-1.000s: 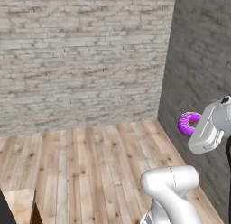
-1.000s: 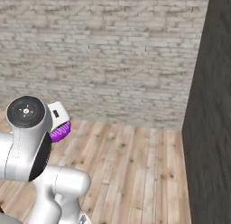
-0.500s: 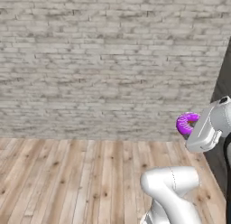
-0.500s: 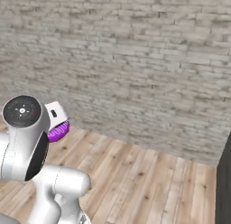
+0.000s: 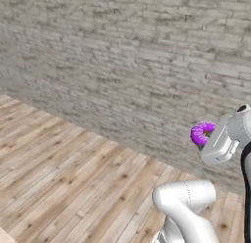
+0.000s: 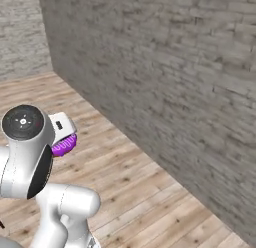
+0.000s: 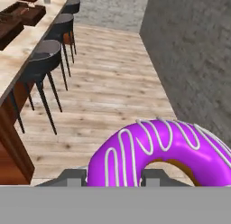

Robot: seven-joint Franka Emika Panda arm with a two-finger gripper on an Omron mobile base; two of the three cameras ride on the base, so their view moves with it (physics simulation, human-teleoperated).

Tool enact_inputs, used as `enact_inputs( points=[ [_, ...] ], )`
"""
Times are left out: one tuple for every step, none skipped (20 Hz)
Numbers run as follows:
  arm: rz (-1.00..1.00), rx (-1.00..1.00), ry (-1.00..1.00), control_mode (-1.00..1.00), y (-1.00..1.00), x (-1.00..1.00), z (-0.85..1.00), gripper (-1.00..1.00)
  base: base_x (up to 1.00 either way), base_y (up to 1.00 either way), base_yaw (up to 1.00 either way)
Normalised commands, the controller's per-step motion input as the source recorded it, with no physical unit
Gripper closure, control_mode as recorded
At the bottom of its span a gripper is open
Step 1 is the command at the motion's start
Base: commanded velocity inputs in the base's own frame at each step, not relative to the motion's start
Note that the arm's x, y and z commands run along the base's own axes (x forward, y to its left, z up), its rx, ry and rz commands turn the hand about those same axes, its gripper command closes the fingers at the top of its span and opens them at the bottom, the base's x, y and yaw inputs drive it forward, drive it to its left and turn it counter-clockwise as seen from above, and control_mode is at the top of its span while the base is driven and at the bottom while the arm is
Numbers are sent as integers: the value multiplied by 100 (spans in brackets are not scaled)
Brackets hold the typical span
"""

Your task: Take the donuts from the fridge and place them on the empty tray on the dining counter.

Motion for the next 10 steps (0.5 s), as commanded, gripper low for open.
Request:
enact_inputs(
  points=[
    [0,0,0,100,0,0,0,100,74,0,95],
    [0,0,0,100,0,0,0,100,76,0,94],
    [0,0,0,100,0,0,0,100,77,0,92],
    [0,0,0,100,0,0,0,100,84,0,89],
    [0,0,0,100,0,0,0,100,90,0,87],
    [0,0,0,100,0,0,0,100,99,0,84],
    [0,0,0,100,0,0,0,100,100,0,82],
    [0,0,0,100,0,0,0,100,100,0,82],
    [0,0,0,100,0,0,0,100,100,0,79],
    [0,0,0,100,0,0,0,100,100,0,77]
  ],
)
